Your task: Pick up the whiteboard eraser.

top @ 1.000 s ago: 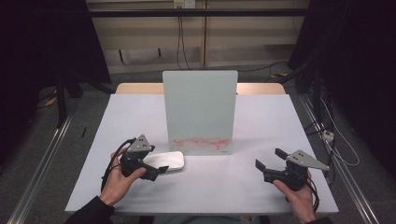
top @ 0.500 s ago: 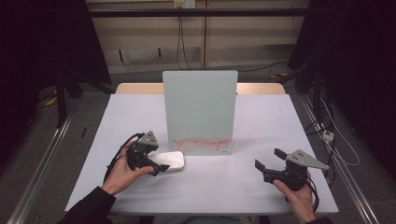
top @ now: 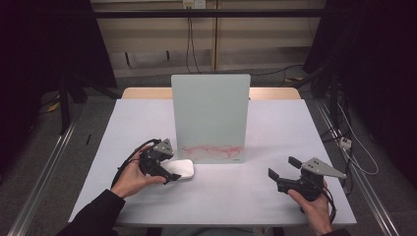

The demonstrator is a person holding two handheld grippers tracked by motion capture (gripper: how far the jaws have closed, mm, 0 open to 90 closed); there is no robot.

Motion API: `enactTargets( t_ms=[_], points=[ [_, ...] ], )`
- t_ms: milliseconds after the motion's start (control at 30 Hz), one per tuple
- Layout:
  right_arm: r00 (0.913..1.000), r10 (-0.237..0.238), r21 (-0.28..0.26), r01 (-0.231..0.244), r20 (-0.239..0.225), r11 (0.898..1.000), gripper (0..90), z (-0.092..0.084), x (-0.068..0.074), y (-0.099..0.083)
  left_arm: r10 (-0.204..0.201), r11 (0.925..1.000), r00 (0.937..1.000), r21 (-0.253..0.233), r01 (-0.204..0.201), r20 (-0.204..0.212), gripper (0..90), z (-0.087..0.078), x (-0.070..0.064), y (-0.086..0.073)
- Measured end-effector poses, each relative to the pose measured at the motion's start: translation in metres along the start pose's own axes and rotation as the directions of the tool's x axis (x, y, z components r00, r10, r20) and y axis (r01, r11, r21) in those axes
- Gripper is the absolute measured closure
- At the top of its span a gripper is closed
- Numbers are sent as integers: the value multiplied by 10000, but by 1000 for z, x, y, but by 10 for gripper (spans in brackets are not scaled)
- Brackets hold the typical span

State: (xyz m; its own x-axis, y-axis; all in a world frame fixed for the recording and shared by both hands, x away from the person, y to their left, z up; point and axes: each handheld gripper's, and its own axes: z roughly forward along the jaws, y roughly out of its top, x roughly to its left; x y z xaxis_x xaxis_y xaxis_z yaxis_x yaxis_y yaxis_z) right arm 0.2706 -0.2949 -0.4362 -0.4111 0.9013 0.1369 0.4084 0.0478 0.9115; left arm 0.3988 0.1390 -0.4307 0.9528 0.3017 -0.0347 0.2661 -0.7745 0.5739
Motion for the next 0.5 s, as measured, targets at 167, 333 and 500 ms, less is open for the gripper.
enactTargets(
  t_ms=[167, 333, 500],
  points=[
    [10000, 28, 4, -28, 94, 10000, 102, 0, -1, 0, 377, 9989, 9991, 278, -383, 190, 236, 3, -4, 2],
    [10000, 9, 18, -9, 83, 10000, 101, 0, -1, 0, 615, 9973, 9979, 384, -623, 226, 258, 5, -2, 2],
    [10000, 5, 30, -5, 80, 10000, 101, 0, -1, 0, 685, 9962, 9973, 530, -697, 250, 263, 6, -2, 2]
  ],
)
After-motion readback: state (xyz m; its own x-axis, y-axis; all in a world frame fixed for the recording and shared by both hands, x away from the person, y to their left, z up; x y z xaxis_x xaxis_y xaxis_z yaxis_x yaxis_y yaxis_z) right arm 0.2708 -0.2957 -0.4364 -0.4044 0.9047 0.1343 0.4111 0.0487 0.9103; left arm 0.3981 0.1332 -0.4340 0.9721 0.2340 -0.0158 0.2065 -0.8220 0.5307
